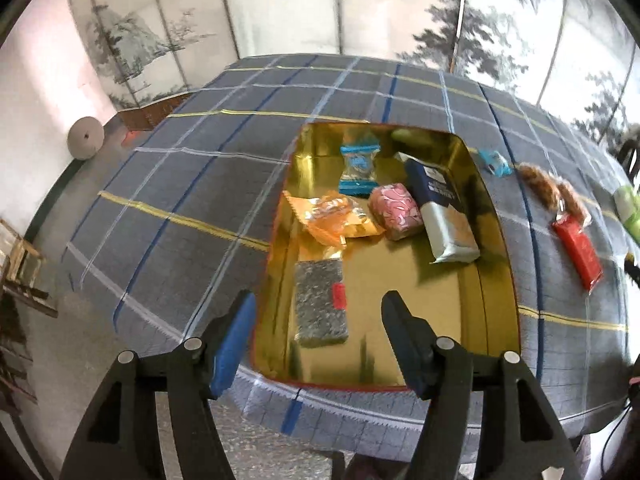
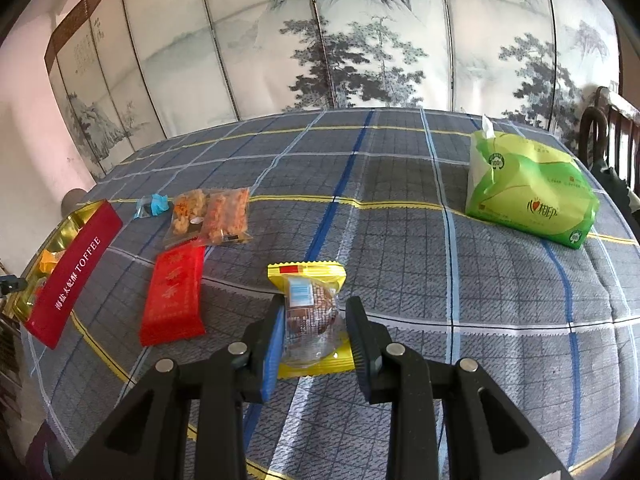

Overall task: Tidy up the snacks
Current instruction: 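Carry the yellow-wrapped pastry into the gold tray and open the right gripper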

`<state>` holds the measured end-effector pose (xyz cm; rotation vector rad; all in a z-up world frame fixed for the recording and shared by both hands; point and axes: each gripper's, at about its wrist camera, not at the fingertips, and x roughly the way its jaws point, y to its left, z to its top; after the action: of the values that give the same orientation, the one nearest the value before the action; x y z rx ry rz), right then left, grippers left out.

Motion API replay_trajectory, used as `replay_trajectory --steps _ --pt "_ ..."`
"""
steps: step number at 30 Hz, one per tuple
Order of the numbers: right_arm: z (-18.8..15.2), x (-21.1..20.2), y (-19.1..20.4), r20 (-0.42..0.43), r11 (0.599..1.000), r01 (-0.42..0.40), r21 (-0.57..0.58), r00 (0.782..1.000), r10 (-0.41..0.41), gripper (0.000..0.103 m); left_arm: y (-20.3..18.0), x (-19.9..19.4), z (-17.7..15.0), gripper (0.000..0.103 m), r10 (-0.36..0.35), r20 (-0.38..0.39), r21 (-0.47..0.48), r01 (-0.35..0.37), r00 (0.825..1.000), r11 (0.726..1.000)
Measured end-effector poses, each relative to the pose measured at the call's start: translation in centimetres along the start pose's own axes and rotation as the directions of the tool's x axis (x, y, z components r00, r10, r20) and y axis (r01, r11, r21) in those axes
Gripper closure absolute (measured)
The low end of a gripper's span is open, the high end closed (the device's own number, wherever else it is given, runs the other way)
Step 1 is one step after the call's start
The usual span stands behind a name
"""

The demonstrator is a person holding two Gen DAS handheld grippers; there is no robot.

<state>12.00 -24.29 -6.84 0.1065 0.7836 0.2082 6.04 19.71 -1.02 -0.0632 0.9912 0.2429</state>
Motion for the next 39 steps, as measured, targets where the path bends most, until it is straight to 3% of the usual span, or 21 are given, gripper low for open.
replay_trajectory --steps 5,10,12,17,22,29,39 --pt "0.5 -1.2 2.9 0.026 0.998 -0.051 -0.03 0.998 0.052 0.073 1.5 -1.2 -1.0 0.026 0.006 0.008 -0.05 -0.006 1.0 0.999" --pt "2.0 -2.7 8.8 0.046 0.979 -0.18 -0.1 0.982 0.185 0.073 1.8 -2.3 -2.1 0.015 0.005 0.012 -0.05 -0.004 1.0 0.999" --pt "2.5 -3.1 12.1 0.04 0.959 -0.241 -0.147 0.967 0.25 0.073 1.9 -2.6 -2.4 0.005 -0.009 0.009 -0.055 0.009 1.0 0.998" --pt "3.2 -3.2 20.4 -0.021 0.889 -0.387 -0.245 0.919 0.394 0.073 2.5 -4.2 -3.1 0.003 -0.022 0.077 -0.071 0.027 0.997 0.997" --pt "3.1 -1.2 27.4 -0.12 0.822 -0.494 -0.284 0.869 0.481 0.073 2.6 -5.3 -3.6 0.003 -0.002 0.138 -0.031 0.007 0.99 1.0" --pt "2.1 2.0 33.3 -0.225 0.79 -0.527 -0.313 0.849 0.478 0.073 3.1 -5.3 -4.4 0.003 -0.006 0.145 0.008 0.004 0.989 1.0" --pt "1.5 5.7 35.7 -0.292 0.803 -0.503 -0.318 0.858 0.422 0.073 4.2 -4.4 -5.0 0.003 -0.032 0.139 0.015 0.031 0.99 0.999"
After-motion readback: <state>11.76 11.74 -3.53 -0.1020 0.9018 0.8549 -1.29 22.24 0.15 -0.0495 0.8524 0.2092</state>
